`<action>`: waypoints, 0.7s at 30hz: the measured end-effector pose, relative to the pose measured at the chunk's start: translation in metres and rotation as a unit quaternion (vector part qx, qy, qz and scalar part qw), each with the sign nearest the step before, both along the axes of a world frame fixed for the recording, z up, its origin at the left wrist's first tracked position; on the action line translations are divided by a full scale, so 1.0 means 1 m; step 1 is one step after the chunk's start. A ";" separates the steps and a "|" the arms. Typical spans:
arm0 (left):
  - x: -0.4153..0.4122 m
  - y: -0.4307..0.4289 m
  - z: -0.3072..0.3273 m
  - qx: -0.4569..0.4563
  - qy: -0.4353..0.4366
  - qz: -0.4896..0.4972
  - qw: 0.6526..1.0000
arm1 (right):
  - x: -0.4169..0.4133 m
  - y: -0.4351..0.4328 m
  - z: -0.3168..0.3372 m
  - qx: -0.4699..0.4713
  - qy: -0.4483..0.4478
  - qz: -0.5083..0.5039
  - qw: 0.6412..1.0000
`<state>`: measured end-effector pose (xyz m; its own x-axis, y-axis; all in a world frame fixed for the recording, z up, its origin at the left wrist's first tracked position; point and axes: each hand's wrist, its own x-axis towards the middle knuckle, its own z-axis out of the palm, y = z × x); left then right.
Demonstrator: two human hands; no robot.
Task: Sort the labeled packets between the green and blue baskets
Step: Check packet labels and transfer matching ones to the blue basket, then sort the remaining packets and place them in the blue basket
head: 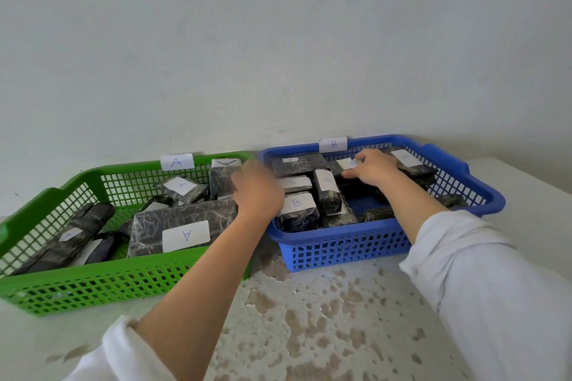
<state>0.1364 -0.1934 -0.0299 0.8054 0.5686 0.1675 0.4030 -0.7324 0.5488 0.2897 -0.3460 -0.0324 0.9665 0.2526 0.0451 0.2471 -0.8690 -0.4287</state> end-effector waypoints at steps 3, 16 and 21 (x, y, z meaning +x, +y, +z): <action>0.001 0.001 -0.001 0.008 0.002 0.000 1.000 | 0.003 0.002 0.001 -0.013 -0.007 0.013 1.000; -0.018 0.009 0.008 0.036 -0.085 -0.018 0.996 | -0.069 0.036 0.020 0.034 -0.206 0.124 0.970; -0.077 0.055 0.023 0.103 -0.107 -0.013 0.989 | -0.129 0.082 0.031 0.097 -0.196 0.262 0.940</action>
